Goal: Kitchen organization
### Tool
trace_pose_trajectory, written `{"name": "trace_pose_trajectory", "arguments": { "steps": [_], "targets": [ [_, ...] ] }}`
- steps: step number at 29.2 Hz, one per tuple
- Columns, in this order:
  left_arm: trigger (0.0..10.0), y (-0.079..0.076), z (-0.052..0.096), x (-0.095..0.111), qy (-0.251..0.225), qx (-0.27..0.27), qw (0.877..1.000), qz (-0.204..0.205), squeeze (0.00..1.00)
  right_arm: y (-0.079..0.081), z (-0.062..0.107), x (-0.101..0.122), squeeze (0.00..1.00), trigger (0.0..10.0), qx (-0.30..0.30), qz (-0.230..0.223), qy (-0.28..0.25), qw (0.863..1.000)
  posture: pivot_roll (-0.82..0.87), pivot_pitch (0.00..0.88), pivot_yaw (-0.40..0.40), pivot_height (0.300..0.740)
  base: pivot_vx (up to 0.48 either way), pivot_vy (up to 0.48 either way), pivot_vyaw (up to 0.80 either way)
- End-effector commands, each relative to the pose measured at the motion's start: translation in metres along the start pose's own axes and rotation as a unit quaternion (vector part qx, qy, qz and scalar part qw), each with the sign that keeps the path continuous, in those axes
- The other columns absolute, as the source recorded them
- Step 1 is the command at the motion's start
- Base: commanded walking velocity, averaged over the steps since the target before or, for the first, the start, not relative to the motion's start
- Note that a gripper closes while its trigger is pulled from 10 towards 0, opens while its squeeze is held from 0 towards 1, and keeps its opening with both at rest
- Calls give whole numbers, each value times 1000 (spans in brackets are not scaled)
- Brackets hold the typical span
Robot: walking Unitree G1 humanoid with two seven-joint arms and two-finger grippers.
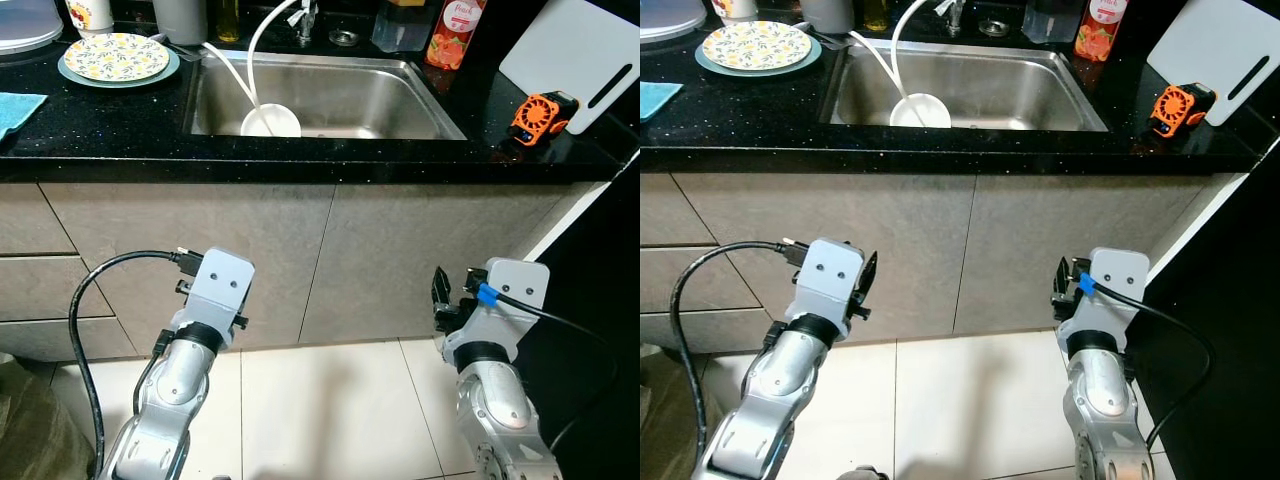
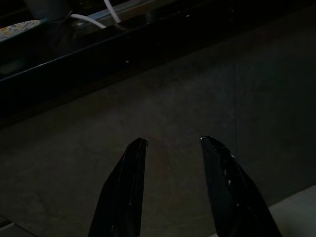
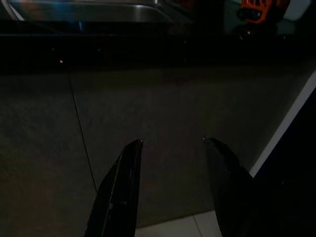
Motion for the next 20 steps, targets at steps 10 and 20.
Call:
{"name": "trace_pose_trajectory", "arguments": {
  "steps": [10, 20],
  "targets": [
    [10000, -3, -3, -5, 13, 3, 1000, 6, 0, -3, -3, -1, 0, 10000, 0, 23, -1, 1000, 166, 79, -84, 740, 0, 0, 0],
    [10000, 1, -6, -7, 19, 17, 1000, 14, 0, -2, -4, -1, 0, 10000, 3, 32, -3, 999, 163, 74, -84, 740, 0, 0, 0]
  ]
}}
Point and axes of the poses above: a point about 5 cm out from each wrist's last joint towards the gripper, its own z axis pointing back from the gripper into the wrist, its own x axis along the axis of the wrist's last joint, y = z × x, the point moved 6 cm from there along -z, pointing out of the wrist towards the gripper
